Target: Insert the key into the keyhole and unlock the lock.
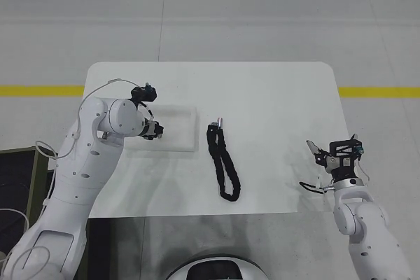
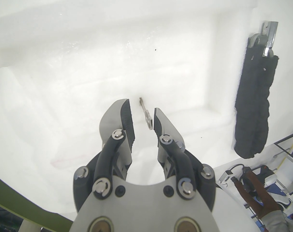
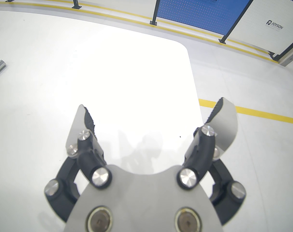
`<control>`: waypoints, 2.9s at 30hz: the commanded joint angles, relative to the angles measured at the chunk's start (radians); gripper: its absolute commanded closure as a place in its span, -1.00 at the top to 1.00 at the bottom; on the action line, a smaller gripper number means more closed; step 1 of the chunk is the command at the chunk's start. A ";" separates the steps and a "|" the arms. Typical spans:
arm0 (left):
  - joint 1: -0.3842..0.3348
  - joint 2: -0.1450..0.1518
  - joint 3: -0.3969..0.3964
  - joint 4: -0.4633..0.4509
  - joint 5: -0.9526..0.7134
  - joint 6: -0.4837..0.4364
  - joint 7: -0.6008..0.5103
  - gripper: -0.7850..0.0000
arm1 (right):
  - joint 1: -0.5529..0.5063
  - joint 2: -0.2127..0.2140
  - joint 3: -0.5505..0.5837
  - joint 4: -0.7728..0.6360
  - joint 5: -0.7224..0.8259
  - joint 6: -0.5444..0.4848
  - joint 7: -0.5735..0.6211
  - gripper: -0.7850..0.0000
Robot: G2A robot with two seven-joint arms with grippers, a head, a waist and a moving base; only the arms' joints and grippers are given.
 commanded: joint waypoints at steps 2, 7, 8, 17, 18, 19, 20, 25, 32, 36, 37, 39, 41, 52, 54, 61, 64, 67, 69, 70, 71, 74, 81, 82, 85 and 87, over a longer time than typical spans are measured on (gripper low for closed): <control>-0.001 -0.002 0.003 0.003 -0.006 -0.001 0.004 -0.64 | 0.000 0.000 0.000 0.000 0.000 0.000 0.000 1.00; -0.003 -0.005 0.009 0.008 -0.004 0.001 0.005 -0.83 | 0.000 0.000 0.000 0.000 0.000 0.000 0.000 1.00; -0.004 -0.005 0.010 0.008 -0.003 0.002 0.004 -0.89 | 0.000 0.000 0.000 0.000 0.000 0.000 0.000 1.00; -0.013 -0.005 0.011 -0.035 0.080 0.035 -0.021 -1.00 | 0.000 0.000 0.000 0.000 0.000 0.000 0.000 1.00; -0.017 -0.004 0.006 -0.047 0.083 0.036 -0.038 -1.00 | 0.000 0.000 0.000 0.000 0.000 0.000 0.000 1.00; -0.020 -0.003 0.003 -0.057 0.083 0.035 -0.039 -1.00 | 0.000 0.000 0.000 0.000 0.000 0.000 0.000 1.00; -0.023 -0.001 0.002 -0.067 0.081 0.032 -0.039 -1.00 | 0.000 0.000 0.000 0.000 0.000 0.000 0.000 1.00; -0.064 0.015 0.024 -0.079 0.121 0.050 -0.039 -1.00 | 0.000 0.000 0.000 0.000 0.000 0.000 0.000 1.00; -0.054 0.038 -0.191 -0.077 -0.313 0.066 -0.039 -1.00 | 0.000 0.000 0.000 0.000 0.000 0.000 0.000 1.00; 0.040 0.040 -0.373 0.058 -0.756 -0.083 0.002 -1.00 | 0.000 0.000 0.000 0.000 0.000 0.000 0.000 1.00; 0.059 0.039 -0.396 0.099 -0.834 -0.122 0.009 -1.00 | 0.000 0.000 0.000 0.000 0.000 0.000 0.000 1.00; 0.083 0.037 -0.417 0.182 -0.976 -0.187 -0.008 -1.00 | 0.000 0.000 0.000 0.000 0.000 0.000 0.000 1.00; 0.083 0.037 -0.420 0.262 -1.077 -0.242 -0.039 -1.00 | 0.000 0.000 0.000 0.000 0.000 0.000 0.000 1.00; 0.082 0.041 -0.400 0.308 -1.123 -0.272 -0.039 -1.00 | -0.002 0.000 -0.002 -0.006 0.009 -0.007 -0.003 1.00; 0.082 0.041 -0.400 0.308 -1.123 -0.272 -0.039 -1.00 | -0.026 -0.007 -0.019 -0.091 0.221 -0.110 0.022 1.00; 0.082 0.041 -0.400 0.308 -1.123 -0.272 -0.039 -1.00 | 0.114 -0.015 -0.166 -0.320 0.430 -0.113 0.479 1.00; 0.082 0.041 -0.400 0.308 -1.123 -0.272 -0.039 -1.00 | 0.260 -0.029 -0.277 -0.305 0.465 -0.038 0.625 1.00; 0.082 0.041 -0.400 0.308 -1.123 -0.272 -0.039 -1.00 | 0.382 -0.049 -0.369 -0.260 0.544 0.033 0.699 1.00; 0.082 0.041 -0.400 0.308 -1.123 -0.272 -0.039 -1.00 | 0.427 -0.055 -0.390 -0.276 0.488 0.048 0.682 1.00; 0.082 0.041 -0.400 0.308 -1.123 -0.272 -0.039 -1.00 | 0.427 -0.055 -0.390 -0.276 0.488 0.048 0.682 1.00; 0.082 0.041 -0.400 0.308 -1.123 -0.272 -0.039 -1.00 | 0.427 -0.055 -0.390 -0.276 0.488 0.048 0.682 1.00; 0.082 0.041 -0.400 0.308 -1.123 -0.272 -0.039 -1.00 | 0.427 -0.055 -0.390 -0.276 0.488 0.048 0.682 1.00; 0.082 0.041 -0.400 0.308 -1.123 -0.272 -0.039 -1.00 | 0.435 -0.055 -0.394 -0.224 0.642 -0.013 0.864 1.00; 0.082 0.041 -0.400 0.308 -1.123 -0.272 -0.039 -1.00 | 0.497 -0.059 -0.399 -0.167 0.680 0.013 0.953 1.00; 0.082 0.041 -0.400 0.308 -1.123 -0.272 -0.039 -1.00 | 0.690 -0.088 -0.491 0.021 0.785 0.043 1.070 1.00; 0.082 0.041 -0.400 0.308 -1.123 -0.272 -0.039 -1.00 | 0.816 -0.116 -0.561 0.167 0.858 0.071 1.133 1.00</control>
